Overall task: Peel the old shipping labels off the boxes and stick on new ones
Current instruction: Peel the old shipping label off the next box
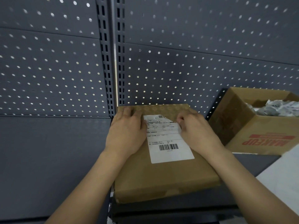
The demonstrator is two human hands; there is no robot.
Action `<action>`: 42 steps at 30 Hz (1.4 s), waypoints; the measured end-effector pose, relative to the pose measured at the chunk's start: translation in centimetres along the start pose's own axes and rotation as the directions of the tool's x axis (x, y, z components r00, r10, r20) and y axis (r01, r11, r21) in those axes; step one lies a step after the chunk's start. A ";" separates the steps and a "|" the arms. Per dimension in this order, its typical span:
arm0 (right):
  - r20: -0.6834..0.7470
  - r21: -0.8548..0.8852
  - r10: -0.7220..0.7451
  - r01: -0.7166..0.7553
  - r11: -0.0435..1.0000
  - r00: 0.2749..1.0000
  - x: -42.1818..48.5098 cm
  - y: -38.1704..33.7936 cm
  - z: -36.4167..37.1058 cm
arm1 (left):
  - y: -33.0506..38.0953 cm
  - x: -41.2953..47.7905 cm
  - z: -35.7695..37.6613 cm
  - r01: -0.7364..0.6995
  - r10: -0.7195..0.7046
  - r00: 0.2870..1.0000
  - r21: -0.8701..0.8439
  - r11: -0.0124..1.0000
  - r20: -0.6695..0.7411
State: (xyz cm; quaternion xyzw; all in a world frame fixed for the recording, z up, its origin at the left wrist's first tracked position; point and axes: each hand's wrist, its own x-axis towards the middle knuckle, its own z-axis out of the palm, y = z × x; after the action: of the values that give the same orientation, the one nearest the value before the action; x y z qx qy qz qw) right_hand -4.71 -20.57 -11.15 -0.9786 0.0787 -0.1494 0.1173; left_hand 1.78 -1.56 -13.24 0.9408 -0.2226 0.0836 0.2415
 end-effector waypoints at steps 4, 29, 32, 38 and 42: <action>-0.080 0.117 0.014 -0.004 0.993 0.997 -0.5 0.5 -0.7 | 0.0 0.0 0.0 -0.003 0.003 1.000 0.002 1.000 -0.003; -0.015 -0.124 -0.042 0.040 0.991 0.999 -0.1 0.0 0.5 | 0.3 -0.1 -0.3 0.027 -0.027 0.999 0.001 1.000 0.022; 0.016 -0.223 -0.073 0.075 0.972 0.997 -0.3 -0.7 0.4 | 0.4 -0.1 -0.4 0.030 -0.030 0.999 0.012 0.999 0.030; 0.045 -0.276 -0.099 0.108 0.955 0.994 0.0 -1.2 0.2 | 0.3 -0.1 -0.3 0.024 -0.025 0.999 0.016 1.000 0.024; -0.021 -0.047 -0.038 0.037 0.998 0.999 -0.4 -0.6 -0.4 | 0.4 -0.1 -0.3 0.019 -0.019 1.000 0.006 1.000 0.017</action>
State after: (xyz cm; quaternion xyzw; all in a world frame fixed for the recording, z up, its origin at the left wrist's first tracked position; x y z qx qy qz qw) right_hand -5.16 -20.02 -10.78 -0.9807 0.0652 -0.1604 0.0909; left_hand 1.51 -1.67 -12.88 0.9443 -0.2153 0.0740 0.2375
